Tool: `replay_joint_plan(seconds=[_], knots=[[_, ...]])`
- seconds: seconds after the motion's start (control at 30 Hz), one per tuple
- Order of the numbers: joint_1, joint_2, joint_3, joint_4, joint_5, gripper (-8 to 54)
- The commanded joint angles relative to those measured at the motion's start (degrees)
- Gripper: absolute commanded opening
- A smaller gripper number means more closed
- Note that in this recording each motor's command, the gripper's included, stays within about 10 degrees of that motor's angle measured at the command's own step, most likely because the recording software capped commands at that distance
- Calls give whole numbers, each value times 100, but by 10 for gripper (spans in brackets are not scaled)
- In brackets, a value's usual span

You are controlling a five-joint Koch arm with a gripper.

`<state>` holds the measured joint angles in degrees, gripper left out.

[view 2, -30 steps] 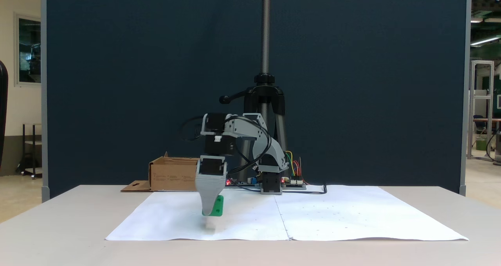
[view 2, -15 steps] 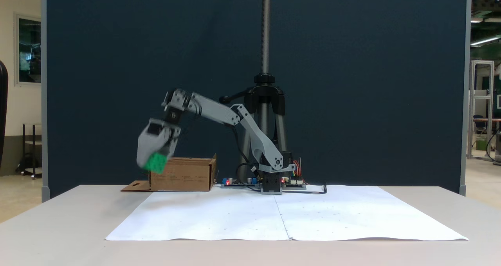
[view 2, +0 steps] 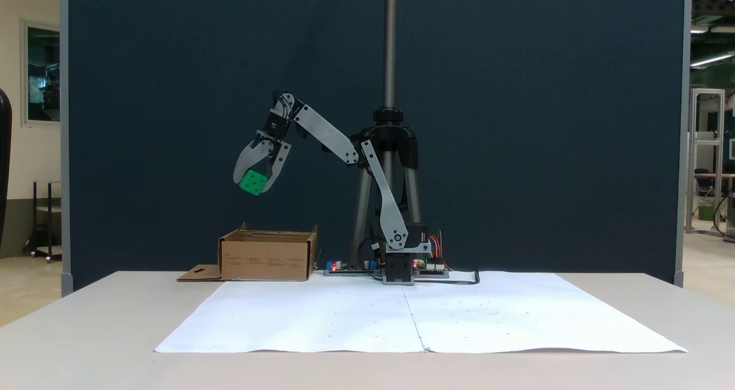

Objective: Grasp a green dice and put it in the bin.

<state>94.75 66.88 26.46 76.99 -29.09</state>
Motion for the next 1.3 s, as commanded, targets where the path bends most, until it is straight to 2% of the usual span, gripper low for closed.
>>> replay_joint_plan(seconds=[0.0,0.6,1.13,1.17,1.2,1.23,1.27], knots=[[308,79,-185,756,299,118],[905,-1160,-176,1132,211,119],[923,-1230,-123,1149,88,118],[932,-1230,-123,1149,88,138],[940,-1230,-79,1149,88,246],[958,-1230,44,1149,88,322],[967,-1239,97,1149,88,341]])
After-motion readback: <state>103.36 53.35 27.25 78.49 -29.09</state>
